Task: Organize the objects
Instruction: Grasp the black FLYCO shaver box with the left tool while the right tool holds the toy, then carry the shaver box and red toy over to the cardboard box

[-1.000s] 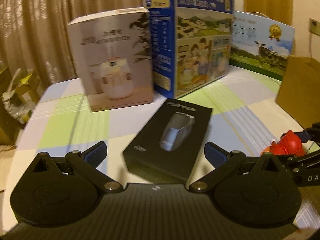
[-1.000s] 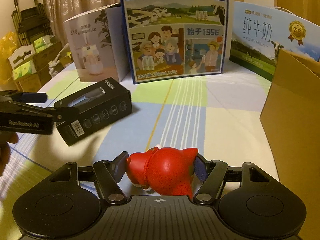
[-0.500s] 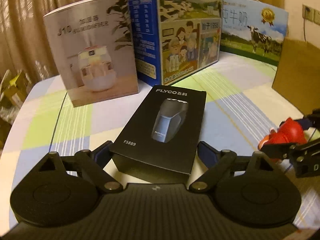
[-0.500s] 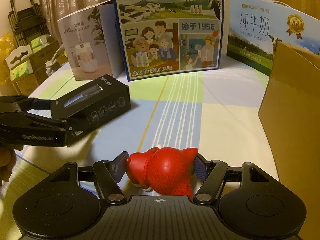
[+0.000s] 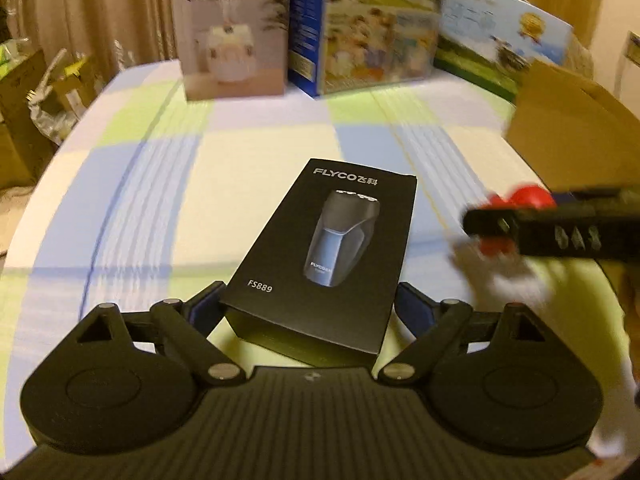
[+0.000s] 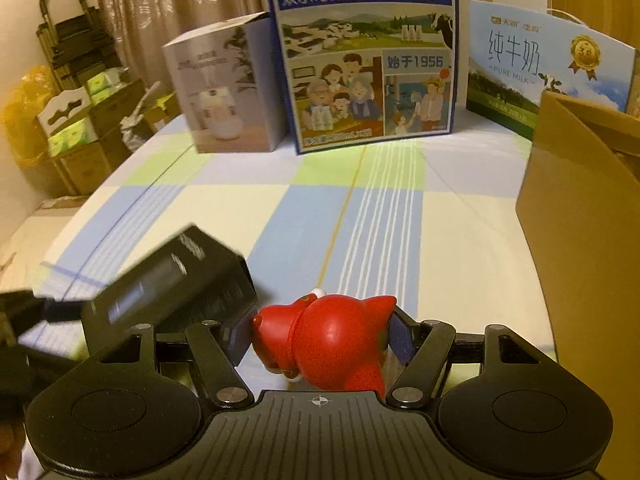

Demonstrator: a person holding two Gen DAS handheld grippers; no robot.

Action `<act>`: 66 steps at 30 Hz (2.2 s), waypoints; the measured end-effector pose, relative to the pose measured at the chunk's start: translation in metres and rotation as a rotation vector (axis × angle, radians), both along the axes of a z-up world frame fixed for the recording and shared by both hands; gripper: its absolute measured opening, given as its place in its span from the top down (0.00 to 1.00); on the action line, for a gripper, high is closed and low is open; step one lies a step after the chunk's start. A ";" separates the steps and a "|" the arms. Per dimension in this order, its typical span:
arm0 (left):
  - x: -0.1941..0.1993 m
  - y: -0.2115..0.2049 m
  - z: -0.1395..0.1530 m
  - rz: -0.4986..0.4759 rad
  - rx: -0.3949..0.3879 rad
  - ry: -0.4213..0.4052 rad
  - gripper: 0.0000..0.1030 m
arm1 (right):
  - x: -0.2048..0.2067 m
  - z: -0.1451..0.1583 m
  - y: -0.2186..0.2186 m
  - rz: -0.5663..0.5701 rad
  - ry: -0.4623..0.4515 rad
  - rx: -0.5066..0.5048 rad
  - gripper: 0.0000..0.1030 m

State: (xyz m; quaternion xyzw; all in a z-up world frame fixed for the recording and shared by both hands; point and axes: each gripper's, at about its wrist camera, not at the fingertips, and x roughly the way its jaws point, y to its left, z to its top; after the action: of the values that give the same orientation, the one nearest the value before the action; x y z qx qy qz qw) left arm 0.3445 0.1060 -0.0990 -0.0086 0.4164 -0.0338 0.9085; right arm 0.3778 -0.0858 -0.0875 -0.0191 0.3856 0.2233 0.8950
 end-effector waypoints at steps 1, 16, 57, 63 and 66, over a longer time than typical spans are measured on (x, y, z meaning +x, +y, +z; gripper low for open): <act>-0.010 -0.003 0.003 -0.012 0.001 0.005 0.15 | -0.006 0.003 -0.004 0.005 0.009 0.007 0.37; -0.011 -0.021 0.017 -0.218 0.098 -0.048 0.08 | -0.040 0.024 -0.029 0.008 0.028 0.005 0.37; 0.002 -0.032 0.032 -0.052 0.001 0.047 0.27 | -0.028 0.038 -0.047 -0.016 0.019 -0.011 0.37; -0.012 -0.034 0.048 -0.040 -0.012 0.021 0.27 | -0.040 0.051 -0.050 -0.018 -0.021 -0.005 0.37; -0.024 -0.038 0.058 -0.040 -0.013 0.006 0.27 | -0.056 0.060 -0.051 -0.029 -0.054 -0.003 0.37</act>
State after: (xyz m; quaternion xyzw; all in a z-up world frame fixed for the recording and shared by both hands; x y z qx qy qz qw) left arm 0.3206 0.0683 -0.0409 -0.0064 0.4191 -0.0549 0.9063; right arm 0.3214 -0.1363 -0.0280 -0.0208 0.3619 0.2090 0.9082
